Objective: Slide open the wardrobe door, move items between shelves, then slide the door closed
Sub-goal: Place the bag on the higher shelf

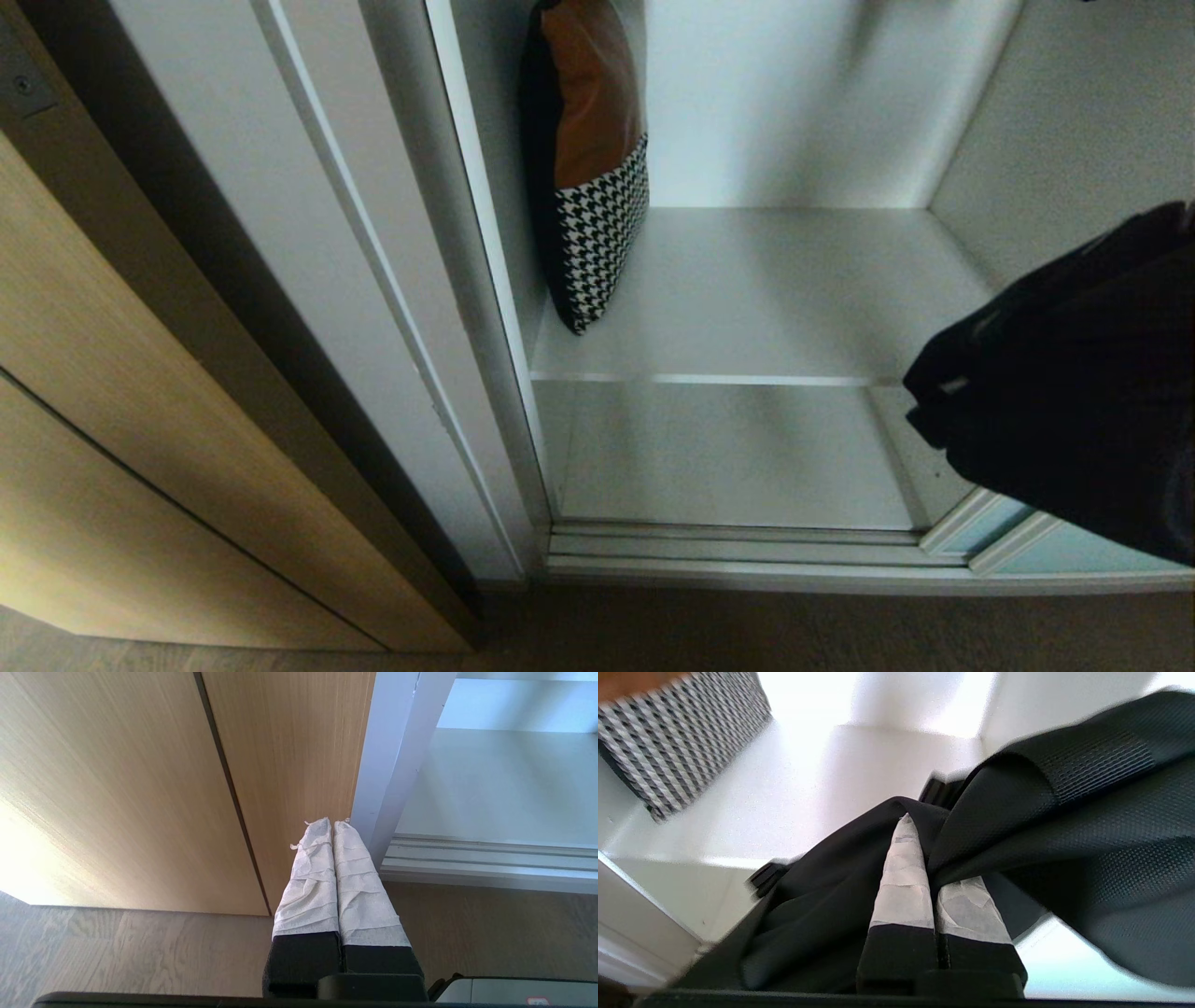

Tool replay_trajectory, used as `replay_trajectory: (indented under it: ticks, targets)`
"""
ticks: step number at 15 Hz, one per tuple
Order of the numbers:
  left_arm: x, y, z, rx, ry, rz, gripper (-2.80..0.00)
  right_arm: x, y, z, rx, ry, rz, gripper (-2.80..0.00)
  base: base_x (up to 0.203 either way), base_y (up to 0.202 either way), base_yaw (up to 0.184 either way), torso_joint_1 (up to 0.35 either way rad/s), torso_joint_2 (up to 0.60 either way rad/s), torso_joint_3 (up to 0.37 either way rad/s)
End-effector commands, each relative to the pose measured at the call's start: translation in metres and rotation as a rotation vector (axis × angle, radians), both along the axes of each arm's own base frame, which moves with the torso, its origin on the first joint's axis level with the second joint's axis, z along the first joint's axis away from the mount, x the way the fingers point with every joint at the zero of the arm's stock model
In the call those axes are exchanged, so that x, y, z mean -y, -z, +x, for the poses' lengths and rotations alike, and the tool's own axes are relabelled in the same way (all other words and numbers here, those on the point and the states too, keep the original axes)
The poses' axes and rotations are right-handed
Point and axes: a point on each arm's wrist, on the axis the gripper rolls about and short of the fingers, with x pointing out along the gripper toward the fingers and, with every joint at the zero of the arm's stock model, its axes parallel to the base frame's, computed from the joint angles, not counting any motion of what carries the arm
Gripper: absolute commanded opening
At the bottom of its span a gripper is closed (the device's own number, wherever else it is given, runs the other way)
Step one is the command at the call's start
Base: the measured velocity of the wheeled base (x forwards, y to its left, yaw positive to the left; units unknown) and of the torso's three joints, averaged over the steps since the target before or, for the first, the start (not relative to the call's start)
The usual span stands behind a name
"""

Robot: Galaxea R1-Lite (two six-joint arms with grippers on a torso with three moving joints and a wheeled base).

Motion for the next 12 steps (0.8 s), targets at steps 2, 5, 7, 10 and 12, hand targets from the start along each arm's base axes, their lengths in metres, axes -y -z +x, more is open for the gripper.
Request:
replay_trajectory:
  ticks: [2, 5, 7, 10, 12]
  targets:
    - [0.0, 0.0, 0.0, -0.002, 0.0, 0.0, -2.8, -0.006, -0.008, 0.061, -0.079, -0.082, -0.033, -2.8, 0.0, 0.0, 0.0, 0.0, 0.0, 0.0]
    - [0.0, 0.0, 0.0, -0.002, 0.0, 0.0, -2.8, -0.01, -0.007, 0.114, -0.073, -0.096, -0.046, -2.8, 0.0, 0.0, 0.0, 0.0, 0.0, 0.0]
    - [0.0, 0.0, 0.0, -0.002, 0.0, 0.0, -2.8, -0.011, -0.004, 0.155, -0.063, -0.088, -0.045, -2.8, 0.0, 0.0, 0.0, 0.0, 0.0, 0.0]
    - [0.0, 0.0, 0.0, -0.002, 0.0, 0.0, -2.8, -0.011, 0.01, 0.219, -0.069, -0.071, -0.04, -2.8, 0.0, 0.0, 0.0, 0.0, 0.0, 0.0]
    - [0.0, 0.0, 0.0, -0.002, 0.0, 0.0, -2.8, -0.011, 0.022, 0.259, -0.043, -0.058, -0.04, -2.8, 0.0, 0.0, 0.0, 0.0, 0.0, 0.0]
